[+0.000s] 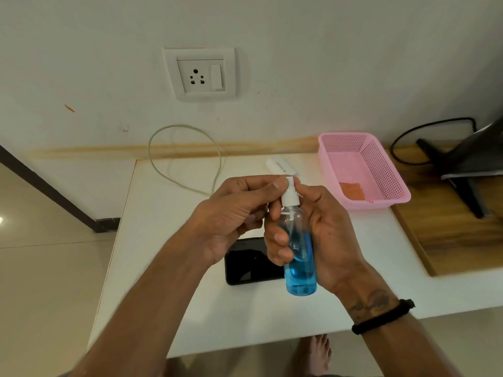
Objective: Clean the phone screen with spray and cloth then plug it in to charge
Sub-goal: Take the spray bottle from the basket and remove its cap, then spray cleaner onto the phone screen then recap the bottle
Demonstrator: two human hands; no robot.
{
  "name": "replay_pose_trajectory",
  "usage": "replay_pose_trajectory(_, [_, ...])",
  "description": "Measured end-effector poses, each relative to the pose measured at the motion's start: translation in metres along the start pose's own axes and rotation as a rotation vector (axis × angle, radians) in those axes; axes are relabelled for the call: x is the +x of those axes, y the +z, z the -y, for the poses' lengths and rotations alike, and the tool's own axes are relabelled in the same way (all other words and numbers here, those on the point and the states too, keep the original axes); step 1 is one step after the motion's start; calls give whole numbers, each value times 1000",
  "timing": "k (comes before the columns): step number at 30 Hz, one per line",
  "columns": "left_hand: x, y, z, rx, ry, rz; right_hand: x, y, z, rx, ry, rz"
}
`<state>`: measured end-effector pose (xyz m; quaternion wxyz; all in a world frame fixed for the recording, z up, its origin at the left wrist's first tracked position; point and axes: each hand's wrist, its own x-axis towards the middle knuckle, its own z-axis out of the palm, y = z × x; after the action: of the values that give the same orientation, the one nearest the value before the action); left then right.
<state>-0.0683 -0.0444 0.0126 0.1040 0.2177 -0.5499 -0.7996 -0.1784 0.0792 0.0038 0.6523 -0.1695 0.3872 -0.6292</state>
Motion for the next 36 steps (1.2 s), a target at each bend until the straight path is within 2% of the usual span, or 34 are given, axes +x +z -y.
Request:
replay_pose_trajectory(5, [-1, 0, 1, 19, -21, -44, 1, -1, 0, -36, -36, -51])
replay_pose_trajectory(10, [0, 4, 4, 177, -66, -146, 3, -2, -3, -80, -65, -140])
replay_pose_trajectory(15, [-3, 3, 4, 126, -133, -70, 2, -5, -5, -131, -27, -197])
replay_pose_trajectory(21, [-3, 0, 4, 120, -178, -65, 1, -6, -2, -215, 28, -207])
replay_pose_trajectory(31, [-5, 0, 6, 326, -174, -37, -2, -7, -5, -254, 132, -202])
replay_pose_trajectory(33, [-5, -4, 8, 355, -197, -62, -3, -6, -6, -372, 150, -283])
replay_pose_trajectory(34, [-5, -6, 9, 379, -204, -98, -4, -6, -8, -554, 142, -367])
replay_pose_trajectory(36, [-4, -11, 13, 483, -199, -205, -7, -9, -15, -1072, 82, -520])
